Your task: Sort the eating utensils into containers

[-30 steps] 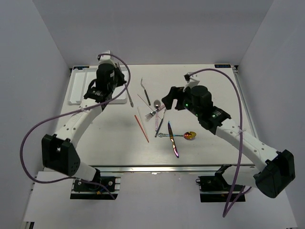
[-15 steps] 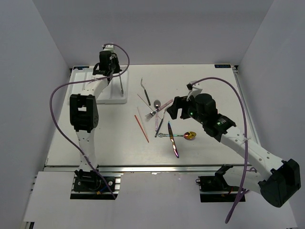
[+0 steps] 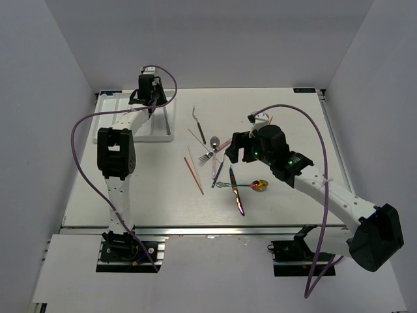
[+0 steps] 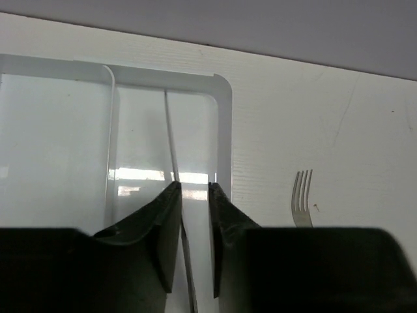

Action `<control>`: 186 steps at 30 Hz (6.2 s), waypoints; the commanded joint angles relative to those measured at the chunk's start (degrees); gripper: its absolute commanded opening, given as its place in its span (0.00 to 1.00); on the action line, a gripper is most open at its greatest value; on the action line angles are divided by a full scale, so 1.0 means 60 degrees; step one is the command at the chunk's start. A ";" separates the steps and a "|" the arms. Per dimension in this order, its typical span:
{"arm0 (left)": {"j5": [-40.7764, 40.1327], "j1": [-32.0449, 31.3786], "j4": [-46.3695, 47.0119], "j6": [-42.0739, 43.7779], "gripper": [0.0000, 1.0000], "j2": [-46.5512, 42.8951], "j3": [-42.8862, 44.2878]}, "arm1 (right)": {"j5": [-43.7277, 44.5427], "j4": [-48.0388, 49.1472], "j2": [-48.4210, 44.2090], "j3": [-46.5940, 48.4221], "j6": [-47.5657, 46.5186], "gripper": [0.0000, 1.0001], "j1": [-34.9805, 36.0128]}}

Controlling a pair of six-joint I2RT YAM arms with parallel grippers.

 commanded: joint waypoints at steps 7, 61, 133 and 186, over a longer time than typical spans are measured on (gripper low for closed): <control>-0.0010 0.0058 -0.0358 -0.0706 0.72 -0.1321 -0.0024 | 0.0476 0.0026 0.0274 0.0637 -0.0380 0.89 -0.0170; -0.2237 -0.0323 -0.4138 -0.1263 0.98 -1.0128 -0.8914 | 0.2923 -0.1425 0.2970 -0.2263 0.2520 0.02 0.2832; -0.1213 -0.0148 -0.3743 -0.0046 0.01 0.0815 0.3905 | 0.2190 -0.0956 -0.0971 -0.1048 0.0440 0.89 0.0958; -0.1388 -0.0367 -0.3816 -0.1146 0.98 -1.1592 -0.9280 | 0.5605 -0.6906 0.4697 0.1941 1.1382 0.69 0.1558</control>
